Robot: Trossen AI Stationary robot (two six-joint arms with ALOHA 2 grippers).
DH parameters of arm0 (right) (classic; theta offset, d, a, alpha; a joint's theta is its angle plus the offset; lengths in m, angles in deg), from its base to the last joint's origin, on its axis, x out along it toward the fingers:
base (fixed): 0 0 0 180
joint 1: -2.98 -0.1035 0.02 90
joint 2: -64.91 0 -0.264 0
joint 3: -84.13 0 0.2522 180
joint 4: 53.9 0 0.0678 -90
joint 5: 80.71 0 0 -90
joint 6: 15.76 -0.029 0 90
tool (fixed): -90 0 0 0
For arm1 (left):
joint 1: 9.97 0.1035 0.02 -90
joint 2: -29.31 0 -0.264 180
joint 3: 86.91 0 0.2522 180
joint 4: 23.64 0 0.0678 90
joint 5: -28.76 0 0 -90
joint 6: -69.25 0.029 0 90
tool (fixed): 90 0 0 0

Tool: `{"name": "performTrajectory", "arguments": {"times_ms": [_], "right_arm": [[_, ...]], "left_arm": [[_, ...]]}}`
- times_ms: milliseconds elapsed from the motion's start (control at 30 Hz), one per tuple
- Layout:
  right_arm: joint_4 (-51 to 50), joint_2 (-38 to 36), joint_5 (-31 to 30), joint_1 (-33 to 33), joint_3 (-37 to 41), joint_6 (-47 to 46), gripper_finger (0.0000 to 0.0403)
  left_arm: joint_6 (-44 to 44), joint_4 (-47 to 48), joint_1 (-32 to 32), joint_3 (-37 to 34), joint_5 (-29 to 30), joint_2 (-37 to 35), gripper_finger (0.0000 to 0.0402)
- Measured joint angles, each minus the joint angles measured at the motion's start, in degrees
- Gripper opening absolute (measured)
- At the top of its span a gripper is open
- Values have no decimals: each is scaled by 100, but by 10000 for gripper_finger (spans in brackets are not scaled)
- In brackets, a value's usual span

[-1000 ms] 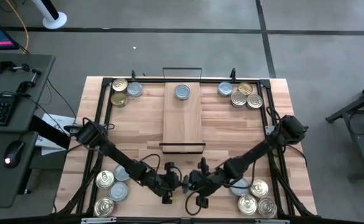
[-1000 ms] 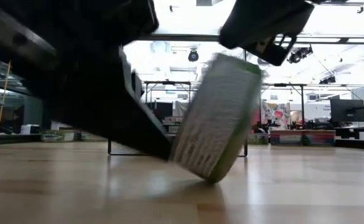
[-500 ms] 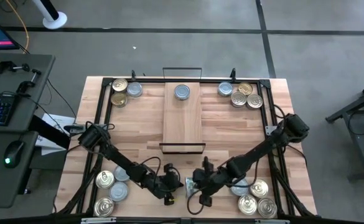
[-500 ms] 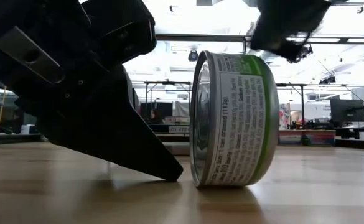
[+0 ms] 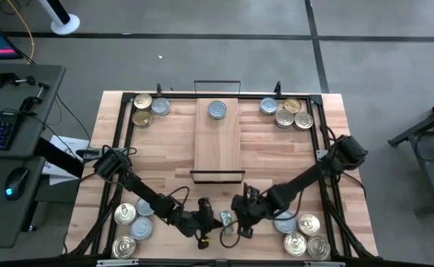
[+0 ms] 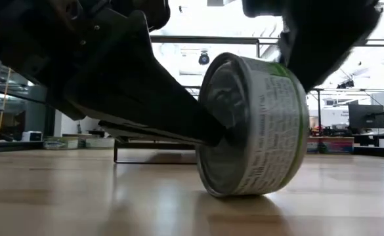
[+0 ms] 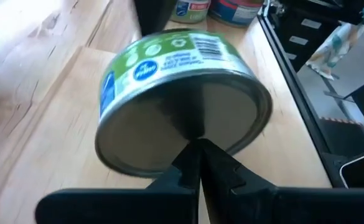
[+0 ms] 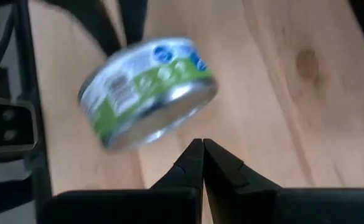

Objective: Stack canned seafood by type on shelf
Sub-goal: Stack the green tuna can on top of the green tuna can

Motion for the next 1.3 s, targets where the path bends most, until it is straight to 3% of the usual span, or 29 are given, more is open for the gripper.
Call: {"name": "performTrajectory", "arguments": {"times_ms": [500,667,867,933,1067,1300], "right_arm": [[738,71,335,472,0,764,0],[720,56,196,472,0,890,0],[102,-530,-257,472,0,702,0],[-103,-761,-310,428,0,444,0],[74,-1122,-252,141,-2,-165,0],[1589,-1017,410,-418,0,-878,0]], "left_arm": [[-35,-514,138,0,20,-13,0],[-35,-584,144,2,10,-13,0],[229,-547,147,-1,-804,-132,0],[352,-318,134,-18,-1126,-279,0],[586,639,116,-13,-1223,-782,0],[811,2173,122,-13,-1137,-1628,0]]}}
